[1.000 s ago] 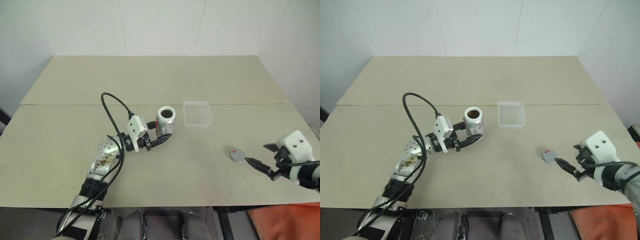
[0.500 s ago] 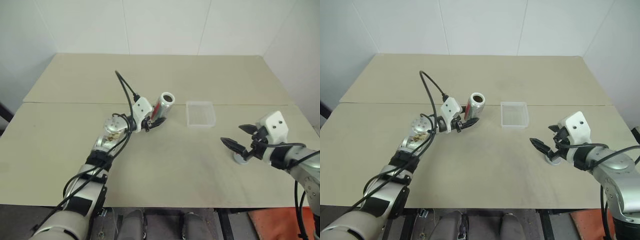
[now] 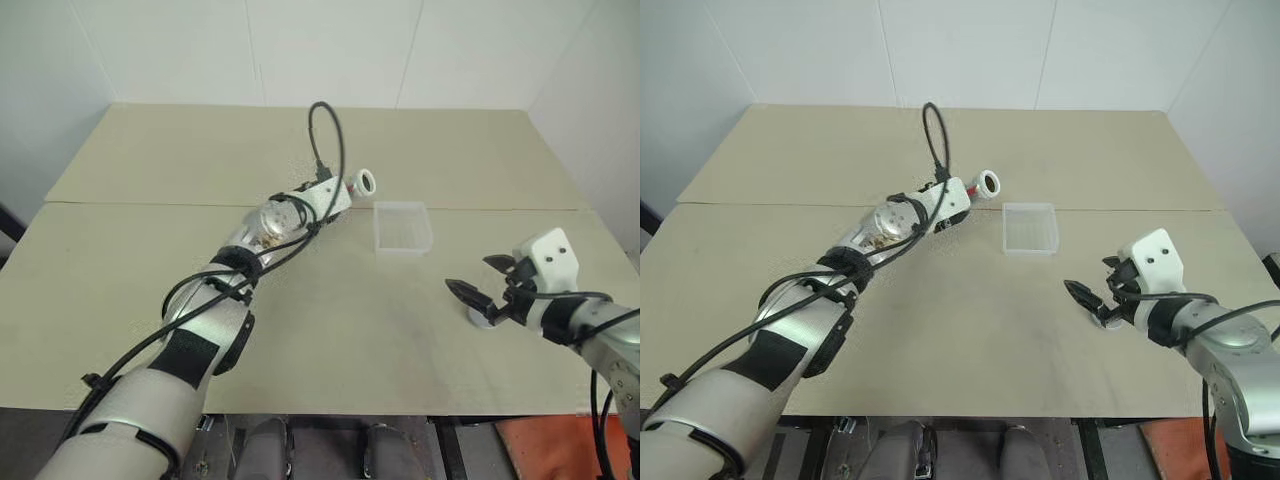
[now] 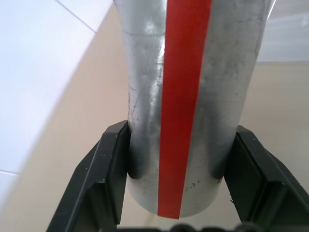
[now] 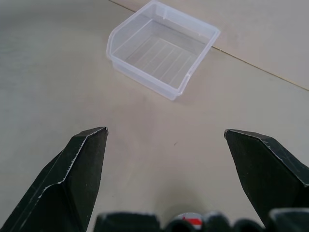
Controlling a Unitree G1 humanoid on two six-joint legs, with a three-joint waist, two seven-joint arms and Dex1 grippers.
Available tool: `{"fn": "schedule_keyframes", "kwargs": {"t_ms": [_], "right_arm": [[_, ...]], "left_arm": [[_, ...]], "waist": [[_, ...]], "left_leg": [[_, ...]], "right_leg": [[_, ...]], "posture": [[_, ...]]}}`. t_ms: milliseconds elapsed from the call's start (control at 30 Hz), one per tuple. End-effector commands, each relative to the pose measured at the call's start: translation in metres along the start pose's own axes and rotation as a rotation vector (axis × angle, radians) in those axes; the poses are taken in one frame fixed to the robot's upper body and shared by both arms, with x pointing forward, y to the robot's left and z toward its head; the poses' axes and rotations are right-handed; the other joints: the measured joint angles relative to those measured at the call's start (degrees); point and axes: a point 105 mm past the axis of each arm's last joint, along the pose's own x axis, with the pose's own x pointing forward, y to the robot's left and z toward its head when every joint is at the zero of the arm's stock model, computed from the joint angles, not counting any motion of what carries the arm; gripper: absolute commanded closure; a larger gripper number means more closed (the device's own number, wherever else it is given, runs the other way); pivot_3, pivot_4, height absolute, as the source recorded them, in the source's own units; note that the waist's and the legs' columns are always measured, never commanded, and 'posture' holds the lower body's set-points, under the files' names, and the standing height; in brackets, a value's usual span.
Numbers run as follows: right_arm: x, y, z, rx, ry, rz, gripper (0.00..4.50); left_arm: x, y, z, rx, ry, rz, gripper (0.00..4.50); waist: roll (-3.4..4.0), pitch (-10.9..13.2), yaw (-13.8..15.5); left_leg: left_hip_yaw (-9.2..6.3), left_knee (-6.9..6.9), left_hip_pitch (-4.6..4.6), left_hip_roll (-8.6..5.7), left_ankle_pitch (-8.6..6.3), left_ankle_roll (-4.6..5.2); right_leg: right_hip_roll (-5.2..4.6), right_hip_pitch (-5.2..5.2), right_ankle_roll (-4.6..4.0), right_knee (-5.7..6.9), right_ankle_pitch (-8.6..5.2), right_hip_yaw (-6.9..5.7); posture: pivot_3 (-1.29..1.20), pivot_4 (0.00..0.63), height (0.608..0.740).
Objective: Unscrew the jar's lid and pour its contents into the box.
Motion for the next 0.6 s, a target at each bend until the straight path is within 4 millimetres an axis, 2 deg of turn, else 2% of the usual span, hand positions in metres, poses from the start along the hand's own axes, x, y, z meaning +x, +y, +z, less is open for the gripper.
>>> {"fn": "schedule_keyframes", "kwargs": {"t_ms": [33, 200, 367, 500, 600], "right_arm": [[-0.006, 0.002, 0.011, -0.019, -0.043, -0.027, 0.03], [-0.008, 0.005, 0.004, -0.013, -0.023, -0.048, 0.03], [-0.01, 0.008, 0.004, -0.003, -0.03, -0.059, 0.03], [-0.013, 0.012, 0.003, 0.006, -0.034, -0.066, 0.03], [-0.015, 0.015, 0.003, 0.013, -0.034, -0.07, 0.03]], "left_arm": [[0.008, 0.018, 0.033, 0.214, -0.053, 0.104, 2.01], [0.014, 0.022, 0.056, 0.489, -0.075, 0.183, 2.01], [0.017, 0.022, 0.067, 0.65, -0.07, 0.245, 2.01], [0.02, 0.019, 0.079, 0.88, -0.093, 0.289, 2.01], [0.02, 0.017, 0.083, 0.983, -0.106, 0.302, 2.01]], "waist": [[-0.02, 0.01, 0.04], [-0.08, 0.05, 0.14], [-0.1, 0.06, 0.1], [-0.11, 0.07, 0.15], [-0.12, 0.07, 0.18]], "left_leg": [[-0.01, 0.01, 0.0, 0.0, 0.0, 0.0], [-0.01, -0.01, -0.02, 0.0, -0.01, 0.0], [0.04, 0.01, -0.02, 0.0, 0.0, 0.0], [0.03, 0.0, -0.03, 0.0, 0.0, 0.0], [0.03, 0.02, -0.08, -0.01, -0.01, 0.0]], "right_leg": [[0.0, 0.0, 0.0, 0.0, 0.0, 0.0], [0.0, -0.01, 0.01, -0.01, 0.0, 0.0], [0.0, -0.03, 0.01, 0.0, 0.0, 0.02], [0.0, -0.05, 0.02, 0.0, -0.01, 0.02], [-0.01, -0.06, 0.02, -0.01, -0.01, 0.02]], "posture": [[0.0, 0.15, 0.74], [0.0, 0.15, 0.74], [0.0, 0.15, 0.74], [0.0, 0.15, 0.74], [0.0, 0.15, 0.74]]}}
